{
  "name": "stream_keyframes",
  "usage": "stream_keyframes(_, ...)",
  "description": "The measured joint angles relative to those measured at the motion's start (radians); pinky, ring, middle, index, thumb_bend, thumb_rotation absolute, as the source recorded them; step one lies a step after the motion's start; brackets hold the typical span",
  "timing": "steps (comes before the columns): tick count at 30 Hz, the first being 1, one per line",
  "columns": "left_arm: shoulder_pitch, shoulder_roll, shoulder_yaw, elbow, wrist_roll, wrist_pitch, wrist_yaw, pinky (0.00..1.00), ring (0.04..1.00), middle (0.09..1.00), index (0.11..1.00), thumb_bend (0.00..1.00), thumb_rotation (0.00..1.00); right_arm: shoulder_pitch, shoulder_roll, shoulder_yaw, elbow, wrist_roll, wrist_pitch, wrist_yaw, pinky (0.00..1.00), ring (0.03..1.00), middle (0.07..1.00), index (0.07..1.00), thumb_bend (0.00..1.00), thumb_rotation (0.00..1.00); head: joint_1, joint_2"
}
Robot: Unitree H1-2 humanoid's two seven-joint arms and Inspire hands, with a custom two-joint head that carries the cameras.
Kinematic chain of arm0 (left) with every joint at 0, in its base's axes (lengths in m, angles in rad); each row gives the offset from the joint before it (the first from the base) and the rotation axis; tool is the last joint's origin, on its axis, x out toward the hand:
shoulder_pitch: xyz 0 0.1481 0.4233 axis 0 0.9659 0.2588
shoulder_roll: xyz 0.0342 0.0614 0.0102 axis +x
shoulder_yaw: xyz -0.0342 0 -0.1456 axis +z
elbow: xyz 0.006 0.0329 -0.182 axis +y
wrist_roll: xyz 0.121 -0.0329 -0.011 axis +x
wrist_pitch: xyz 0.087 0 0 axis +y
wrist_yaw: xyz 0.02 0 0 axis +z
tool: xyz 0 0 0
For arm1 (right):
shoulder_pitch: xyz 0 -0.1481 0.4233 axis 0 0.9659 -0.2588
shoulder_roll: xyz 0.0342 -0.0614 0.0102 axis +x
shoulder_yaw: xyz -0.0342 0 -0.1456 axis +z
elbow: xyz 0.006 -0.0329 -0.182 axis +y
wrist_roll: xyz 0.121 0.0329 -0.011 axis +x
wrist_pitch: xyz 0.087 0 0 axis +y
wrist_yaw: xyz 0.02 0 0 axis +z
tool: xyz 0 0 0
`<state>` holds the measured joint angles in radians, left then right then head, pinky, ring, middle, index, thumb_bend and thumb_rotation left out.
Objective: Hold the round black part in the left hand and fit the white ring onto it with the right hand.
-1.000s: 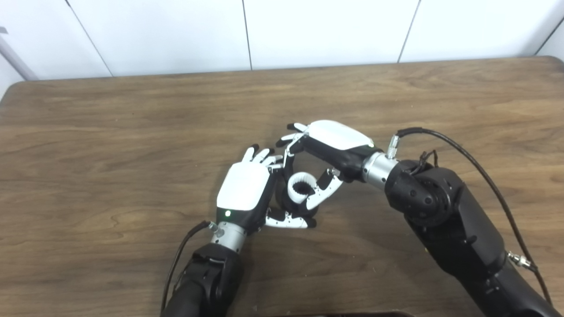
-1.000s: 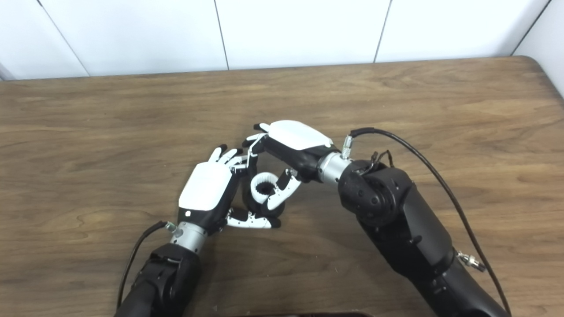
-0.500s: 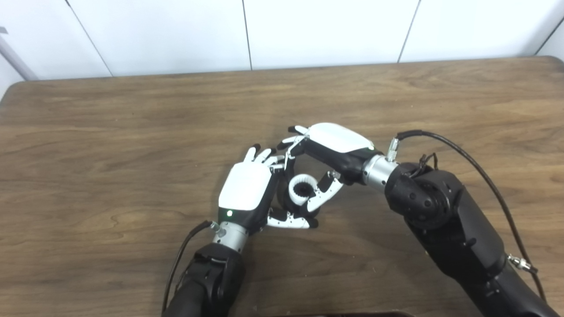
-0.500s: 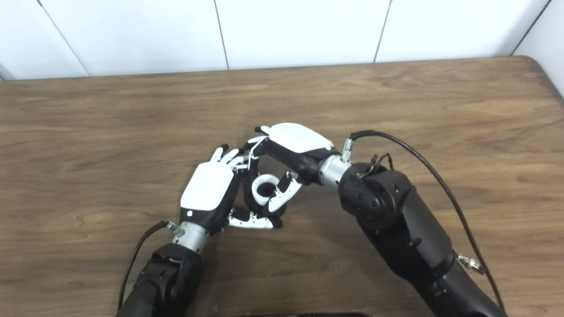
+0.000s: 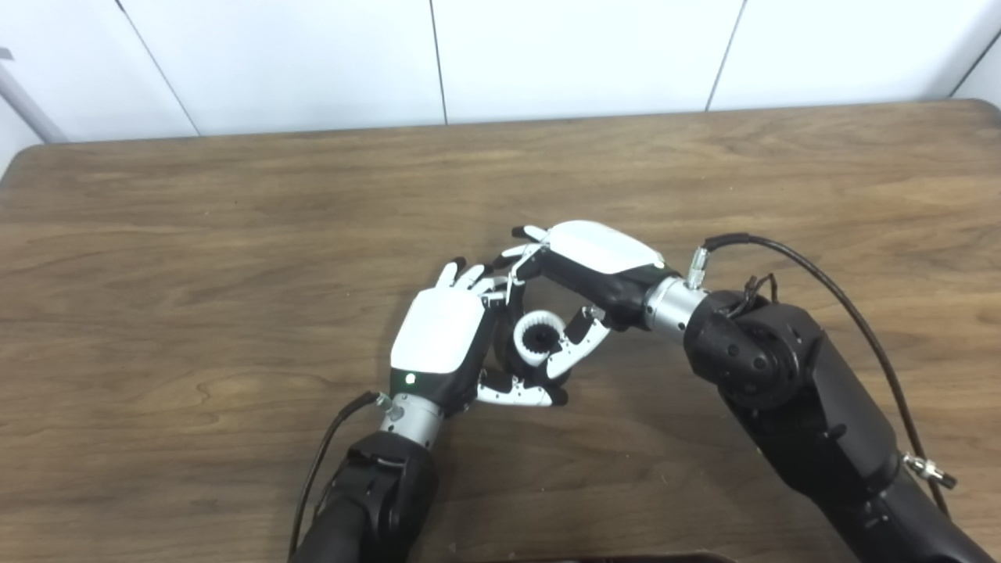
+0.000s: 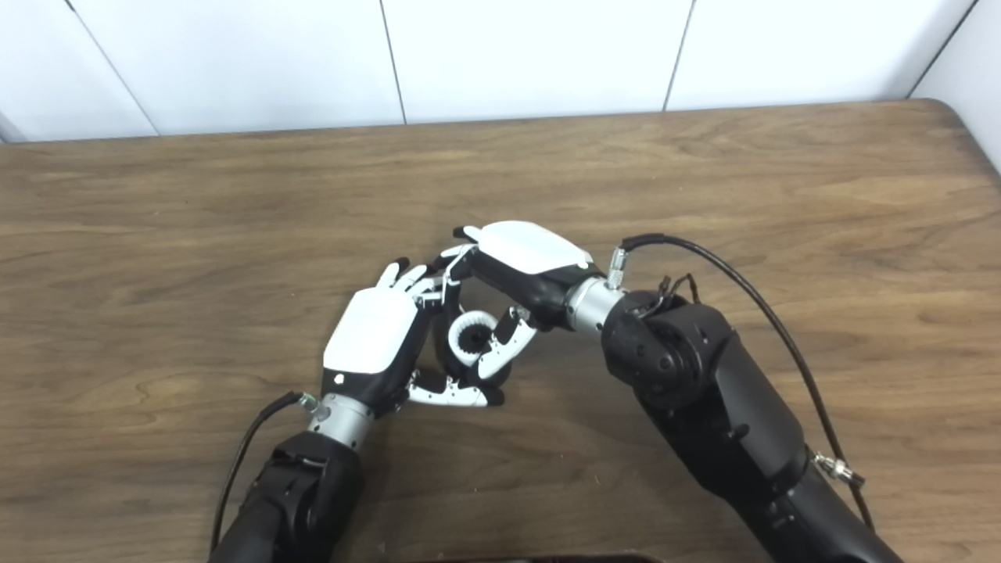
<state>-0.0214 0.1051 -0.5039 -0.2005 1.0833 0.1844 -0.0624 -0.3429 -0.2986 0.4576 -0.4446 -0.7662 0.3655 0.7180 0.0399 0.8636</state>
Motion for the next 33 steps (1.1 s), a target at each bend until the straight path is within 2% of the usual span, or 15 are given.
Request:
stream_keyframes(12,0.0,-0.007,0.0,0.003,-0.001,0.0,0.0,1.0,0.913,0.816,0.484,0.52,0.05,0.01,-0.001,-0.016,0.028,0.012,-0.013,-0.006,0.96,1.0,0.881,0.485,0.52,0.13,-0.002,-0.003)
stream_keyframes(33,-0.001,-0.011,0.0,0.003,0.0,0.0,-0.007,0.99,0.905,0.81,0.485,0.52,0.05,0.013,-0.005,-0.017,0.028,0.008,-0.022,-0.01,0.98,1.0,0.897,0.492,0.53,0.15,0.0,-0.003)
